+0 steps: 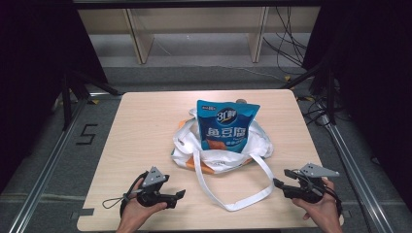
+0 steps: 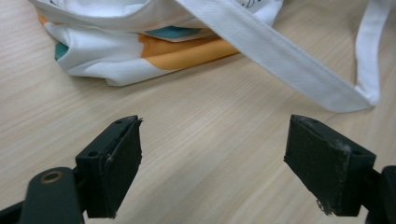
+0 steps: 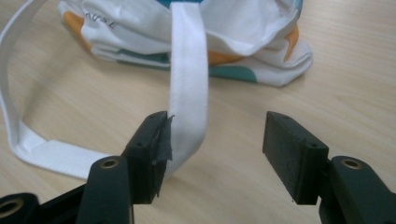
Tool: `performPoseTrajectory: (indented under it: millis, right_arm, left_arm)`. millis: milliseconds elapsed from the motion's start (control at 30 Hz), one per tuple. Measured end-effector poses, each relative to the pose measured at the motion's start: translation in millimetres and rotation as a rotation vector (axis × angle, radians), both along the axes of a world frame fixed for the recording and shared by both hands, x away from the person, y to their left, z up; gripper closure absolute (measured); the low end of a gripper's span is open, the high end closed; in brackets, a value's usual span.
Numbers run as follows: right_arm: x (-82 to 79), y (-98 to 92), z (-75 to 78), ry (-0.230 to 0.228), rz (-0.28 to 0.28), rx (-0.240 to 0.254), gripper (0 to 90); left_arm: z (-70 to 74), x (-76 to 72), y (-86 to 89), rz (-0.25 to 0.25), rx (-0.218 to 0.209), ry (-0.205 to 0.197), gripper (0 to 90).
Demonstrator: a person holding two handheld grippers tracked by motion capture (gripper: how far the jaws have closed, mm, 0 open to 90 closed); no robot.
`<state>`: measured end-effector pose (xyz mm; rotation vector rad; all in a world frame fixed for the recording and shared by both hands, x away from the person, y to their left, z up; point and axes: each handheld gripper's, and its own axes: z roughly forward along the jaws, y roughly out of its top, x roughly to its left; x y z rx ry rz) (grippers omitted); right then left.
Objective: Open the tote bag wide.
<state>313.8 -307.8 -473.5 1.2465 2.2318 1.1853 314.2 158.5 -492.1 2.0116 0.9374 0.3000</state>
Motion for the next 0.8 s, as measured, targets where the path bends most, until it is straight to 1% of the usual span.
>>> performPoseTrajectory:
  millis: [33, 67, 100, 133, 167, 200, 233, 267, 300, 333, 367, 400, 433, 467, 500, 533, 567, 600, 633, 667, 700, 733, 767, 800]
  right_arm:
    - [-1.1, 0.3, -1.5, -0.006, 0.004, 0.002, 41.8]
    - [-3.3, 0.1, -1.7, 0.007, 0.004, -0.007, 41.4]
    - [-3.3, 0.1, -1.7, 0.007, 0.004, -0.007, 41.4]
    - [-3.0, -1.5, -2.8, -0.014, 0.020, -0.018, 41.2]
    - [-7.1, 0.7, -2.5, 0.019, -0.001, 0.004, 40.6]
    - [-6.3, -1.3, -3.7, -0.013, 0.021, -0.013, 40.1]
    - [-7.9, -2.1, -3.7, -0.002, 0.023, -0.019, 39.9]
    - [-11.6, -0.5, -6.0, 0.013, 0.015, -0.006, 39.1]
    - [-11.6, -0.5, -6.0, 0.013, 0.015, -0.006, 39.1]
    - [-15.8, 0.5, -7.3, 0.029, 0.018, -0.006, 38.6]
    - [-15.8, 0.5, -7.3, 0.029, 0.018, -0.006, 38.6]
    - [-16.8, -0.1, -8.4, 0.023, 0.028, -0.019, 38.4]
    - [-18.9, 0.2, -9.2, 0.027, 0.038, -0.016, 38.2]
    - [-22.3, 0.7, -11.0, 0.035, 0.036, -0.019, 37.0]
    - [-23.6, 0.2, -11.8, 0.049, 0.050, -0.030, 36.4]
    - [-25.2, 1.2, -13.9, 0.074, 0.060, -0.038, 36.0]
    - [-25.2, 1.2, -13.9, 0.074, 0.060, -0.038, 36.0]
    - [-26.4, 1.5, -18.0, 0.087, 0.074, -0.069, 35.3]
    - [-26.4, 1.5, -18.0, 0.087, 0.074, -0.069, 35.3]
    - [-28.1, 1.9, -19.9, 0.109, 0.080, -0.080, 34.6]
    - [-28.1, 1.9, -19.9, 0.109, 0.080, -0.080, 34.6]
    - [-28.2, 0.2, -22.3, 0.111, 0.107, -0.087, 33.7]
    - [-31.5, 1.9, -22.5, 0.128, 0.079, -0.082, 33.1]
    - [-31.6, 0.9, -23.4, 0.124, 0.085, -0.090, 32.9]
  left_arm:
    - [-0.4, -1.5, -1.8, 0.015, -0.033, 0.005, 17.7]
    - [0.7, -3.8, -1.9, 0.013, -0.048, 0.009, 17.0]
    - [0.7, -3.8, -1.9, 0.013, -0.048, 0.009, 17.1]
    - [0.3, -4.6, -1.4, 0.007, -0.039, -0.003, 17.1]
    - [0.5, -6.5, -1.0, 0.014, -0.022, 0.008, 17.0]
    - [0.0, -7.6, -1.5, 0.006, -0.029, 0.008, 16.8]
    - [-0.7, -9.1, -1.9, 0.009, -0.032, 0.014, 16.5]
    - [-0.3, -12.2, -2.2, 0.007, -0.017, 0.006, 16.5]
    - [-0.3, -12.2, -2.2, 0.007, -0.017, 0.006, 16.5]
    - [-1.4, -16.0, -4.6, 0.013, -0.033, 0.004, 16.5]
    - [-1.4, -16.0, -4.6, 0.013, -0.033, 0.004, 16.5]
    - [-2.2, -18.8, -5.7, 0.013, -0.031, 0.014, 16.5]
    - [-3.0, -20.2, -6.1, 0.007, -0.020, 0.006, 16.5]
    - [-4.9, -23.7, -9.3, 0.002, -0.013, 0.015, 16.5]
    - [-4.9, -23.7, -9.3, 0.002, -0.013, 0.015, 16.5]
    - [-6.1, -25.5, -10.2, -0.013, 0.023, 0.018, 16.5]
    - [-6.1, -25.5, -10.2, -0.013, 0.023, 0.018, 16.5]
    - [-7.9, -25.0, -11.0, -0.017, 0.040, 0.018, 16.6]
    - [-7.9, -25.0, -11.0, -0.017, 0.040, 0.018, 16.5]
    - [-9.7, -25.4, -12.1, -0.014, 0.046, 0.028, 16.6]
    - [-9.7, -25.4, -12.1, -0.014, 0.046, 0.028, 16.5]
    - [-11.5, -25.2, -12.0, -0.009, 0.053, 0.047, 16.6]
    - [-10.9, -25.6, -11.1, -0.020, 0.063, 0.059, 16.6]
    - [-11.6, -25.6, -10.6, -0.002, 0.061, 0.061, 16.6]
